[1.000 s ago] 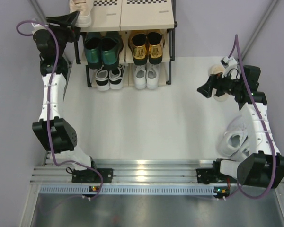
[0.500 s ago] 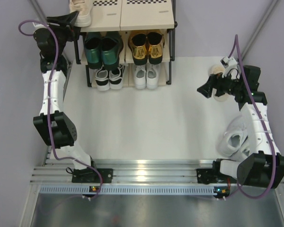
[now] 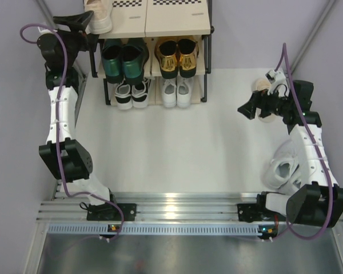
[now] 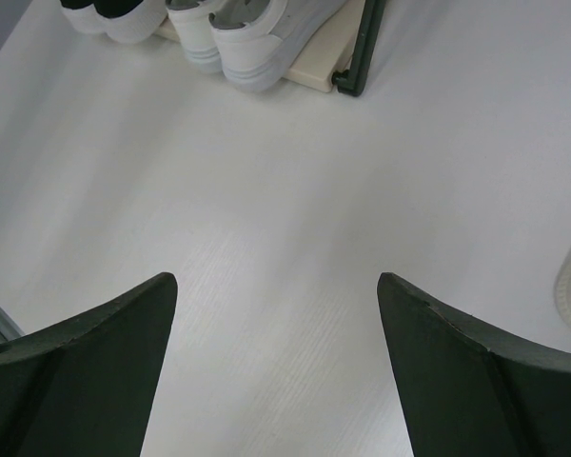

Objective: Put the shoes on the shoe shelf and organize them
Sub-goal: Place the shoe at the shoe shelf.

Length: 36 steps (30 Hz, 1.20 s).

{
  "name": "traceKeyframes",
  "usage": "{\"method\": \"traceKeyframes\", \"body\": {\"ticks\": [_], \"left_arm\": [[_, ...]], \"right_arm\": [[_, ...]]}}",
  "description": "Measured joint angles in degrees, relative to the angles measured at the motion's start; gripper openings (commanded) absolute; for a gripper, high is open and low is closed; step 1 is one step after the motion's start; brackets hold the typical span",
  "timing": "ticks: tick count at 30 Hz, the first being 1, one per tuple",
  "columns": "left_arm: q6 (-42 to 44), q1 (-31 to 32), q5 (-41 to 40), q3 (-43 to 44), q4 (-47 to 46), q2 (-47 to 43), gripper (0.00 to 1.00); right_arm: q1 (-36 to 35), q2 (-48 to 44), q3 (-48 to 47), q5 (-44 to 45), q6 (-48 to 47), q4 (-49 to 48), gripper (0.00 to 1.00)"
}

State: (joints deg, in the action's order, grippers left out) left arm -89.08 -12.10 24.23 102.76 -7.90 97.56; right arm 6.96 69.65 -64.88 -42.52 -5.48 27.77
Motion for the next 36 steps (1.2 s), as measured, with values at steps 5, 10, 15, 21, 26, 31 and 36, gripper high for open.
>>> {"method": "traceKeyframes", "body": {"ticks": [5,10,15,21,26,31,36], "left_arm": [[-0.3,-1.1,0.9,-0.6,2.0,-1.6,0.98],[-0.4,-2.6,1.5,-2.0,3.3,-3.5,0.98],[-0.6,-2.9,1.9,-2.8,3.5,-3.7,0.98],[-0.7,-2.9,2.4,-4.4,3.4,-4.5,0.98],[-0.1,-3.2,2.7,-6.1,3.5,-6.0,0.98],[1.2,-5.0,4.4,-6.8,3.2,-8.9,0.98],[3.7,-7.2,6.9,-11.2,2.7,-14.4,0.98]], "right_arm": [[0.0,0.0,0.0,0.0,0.0,0.0,0.87],[0.0,0.0,0.0,0.0,0.1,-0.2,0.87],[0.1,0.0,0.0,0.0,0.1,-0.3,0.87],[0.1,0.0,0.0,0.0,0.1,-0.3,0.87],[0.1,0.0,0.0,0.0,-0.4,-0.2,0.87],[0.1,0.0,-0.4,0.6,-2.4,1.0,0.88],[0.6,0.4,-2.4,1.0,-5.1,2.7,0.99]]}}
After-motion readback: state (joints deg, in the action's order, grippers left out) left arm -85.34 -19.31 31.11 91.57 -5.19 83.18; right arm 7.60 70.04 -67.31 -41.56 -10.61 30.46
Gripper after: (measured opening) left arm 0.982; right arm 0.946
